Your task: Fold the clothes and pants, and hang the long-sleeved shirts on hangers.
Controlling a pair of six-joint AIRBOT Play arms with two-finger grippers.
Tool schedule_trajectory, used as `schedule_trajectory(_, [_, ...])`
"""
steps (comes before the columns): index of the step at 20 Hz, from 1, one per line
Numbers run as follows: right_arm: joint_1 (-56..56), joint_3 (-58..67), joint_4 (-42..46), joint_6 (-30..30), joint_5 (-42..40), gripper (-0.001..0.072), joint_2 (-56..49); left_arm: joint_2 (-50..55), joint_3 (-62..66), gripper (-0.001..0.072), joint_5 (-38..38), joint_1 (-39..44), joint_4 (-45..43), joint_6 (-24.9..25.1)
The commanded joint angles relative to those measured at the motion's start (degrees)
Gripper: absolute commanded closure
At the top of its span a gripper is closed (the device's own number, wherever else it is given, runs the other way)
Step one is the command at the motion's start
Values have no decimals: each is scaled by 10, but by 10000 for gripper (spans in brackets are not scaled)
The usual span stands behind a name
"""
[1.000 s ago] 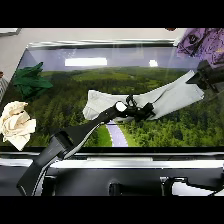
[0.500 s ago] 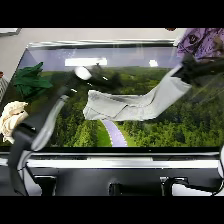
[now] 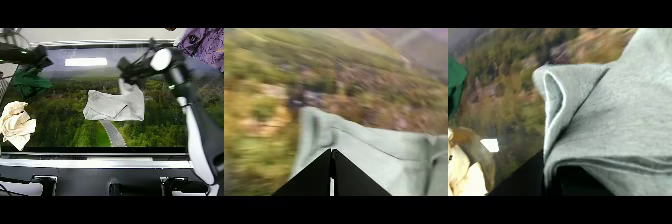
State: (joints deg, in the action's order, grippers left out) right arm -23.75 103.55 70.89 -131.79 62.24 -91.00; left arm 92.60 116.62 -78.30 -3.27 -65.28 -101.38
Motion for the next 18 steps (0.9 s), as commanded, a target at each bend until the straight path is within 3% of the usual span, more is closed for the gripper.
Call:
schedule_trajectory(1, [-70, 0, 20, -68, -71, 681, -52, -22, 0, 692, -38, -58, -5, 11])
schedule_trajectory(13, [-101, 0, -48, -70, -129, 676, -158, -22, 0, 692, -38, -70, 23, 11])
schedule_trajectory(14, [-102, 0, -66, -53, -134, 617, -163, -22, -2, 692, -38, -70, 23, 11])
schedule_trajectory(15, [-104, 0, -75, -43, -138, 465, -167, -22, -5, 691, -38, -70, 23, 11])
schedule_trajectory(16, [-104, 0, -77, -36, -143, 254, -168, -22, -10, 691, -39, -70, 23, 11])
schedule_trajectory(17, [-104, 0, -86, -18, -144, 177, -165, -22, -14, 691, -39, -70, 23, 11])
schedule_trajectory(18, [-98, 0, -89, 5, -142, 172, -157, -22, -17, 692, -40, -70, 23, 11])
